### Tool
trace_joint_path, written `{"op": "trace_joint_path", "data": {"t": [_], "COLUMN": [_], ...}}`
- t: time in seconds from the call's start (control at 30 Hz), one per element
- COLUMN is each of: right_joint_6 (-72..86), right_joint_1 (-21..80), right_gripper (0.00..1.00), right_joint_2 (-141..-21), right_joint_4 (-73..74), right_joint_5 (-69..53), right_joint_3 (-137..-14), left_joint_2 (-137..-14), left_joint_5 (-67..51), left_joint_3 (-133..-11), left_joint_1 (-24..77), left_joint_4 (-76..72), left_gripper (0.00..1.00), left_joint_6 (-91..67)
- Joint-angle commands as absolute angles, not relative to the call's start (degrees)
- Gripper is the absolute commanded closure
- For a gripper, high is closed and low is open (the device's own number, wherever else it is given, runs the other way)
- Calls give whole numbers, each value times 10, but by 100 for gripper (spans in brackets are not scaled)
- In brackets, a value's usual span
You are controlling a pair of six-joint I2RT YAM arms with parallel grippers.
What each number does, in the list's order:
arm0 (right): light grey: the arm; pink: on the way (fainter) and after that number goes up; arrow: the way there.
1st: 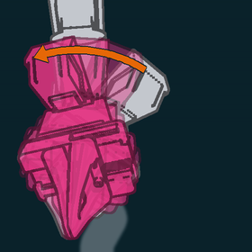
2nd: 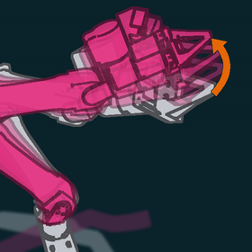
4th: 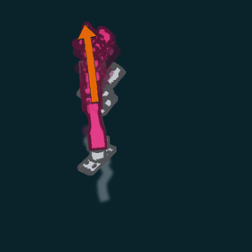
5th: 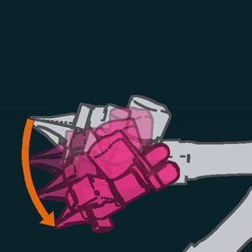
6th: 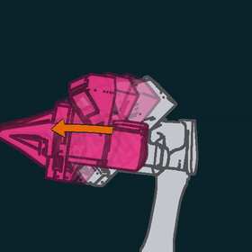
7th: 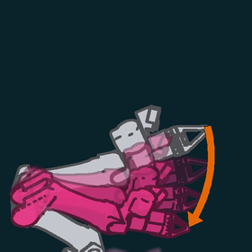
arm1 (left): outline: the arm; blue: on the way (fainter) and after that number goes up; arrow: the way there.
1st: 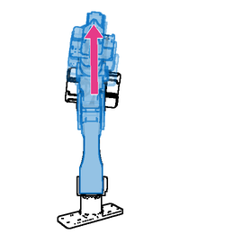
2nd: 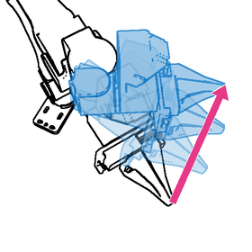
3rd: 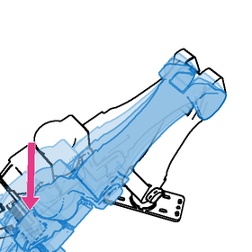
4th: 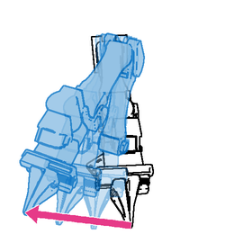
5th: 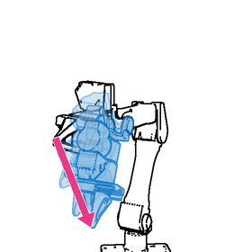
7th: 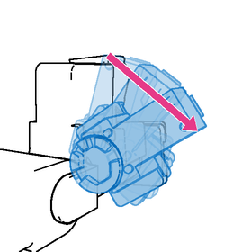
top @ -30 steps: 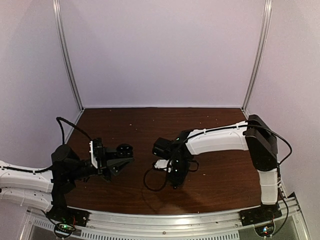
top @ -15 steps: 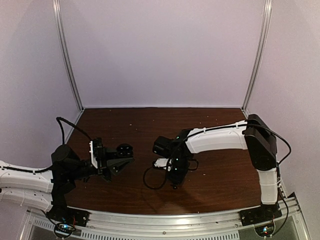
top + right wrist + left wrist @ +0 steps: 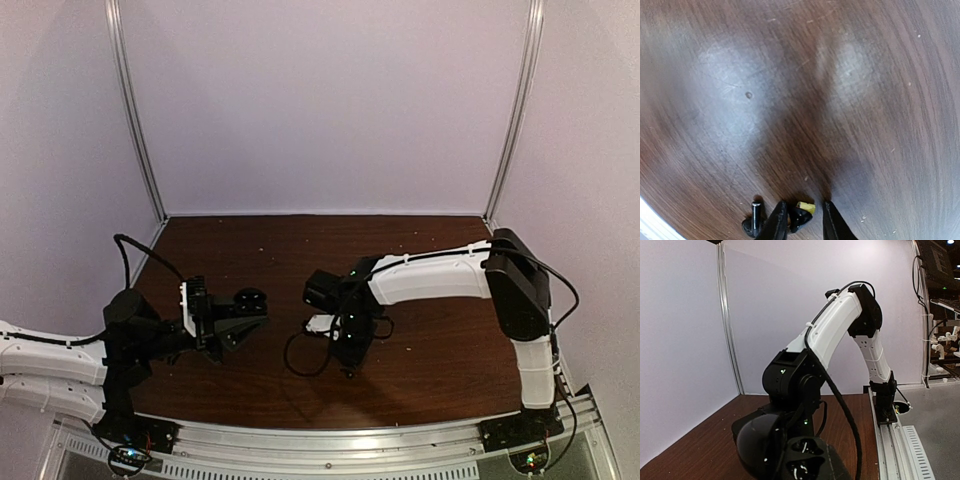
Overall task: Insert the wireless bluetooth earbuds into the charging case
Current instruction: Pick up the left earbud from the center of the board, then insert the left earbud into the left side groove of the charging case.
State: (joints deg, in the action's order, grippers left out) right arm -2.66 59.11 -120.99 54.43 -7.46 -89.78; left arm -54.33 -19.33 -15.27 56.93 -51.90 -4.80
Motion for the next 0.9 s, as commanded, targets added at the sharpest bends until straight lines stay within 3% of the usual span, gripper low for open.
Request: {"op": "trace_joint_path", "data": {"t": [0.0,0.53,0.87], "right_joint_6": [-27,-7,0], "right_joint_1": [591,579,573], "right_gripper": [77,88,90], "right_joint_2": [-1234,-1149,-1013], "right_joint_4": [538,482,363], "right_joint_5": [-71,-69,-5], "right_joint_3": [-895,-871,-819], "left_joint_2": [-540,-537,-565], "left_joint_5": [-196,-171,-154], "left_joint_3": [-156,-151,-147], "left_joint_1": [565,565,557], "left_joint_4": [-532,-545,-593], "left_gripper": [85,85,85], "left_joint_6": [-40,-47,-76]}}
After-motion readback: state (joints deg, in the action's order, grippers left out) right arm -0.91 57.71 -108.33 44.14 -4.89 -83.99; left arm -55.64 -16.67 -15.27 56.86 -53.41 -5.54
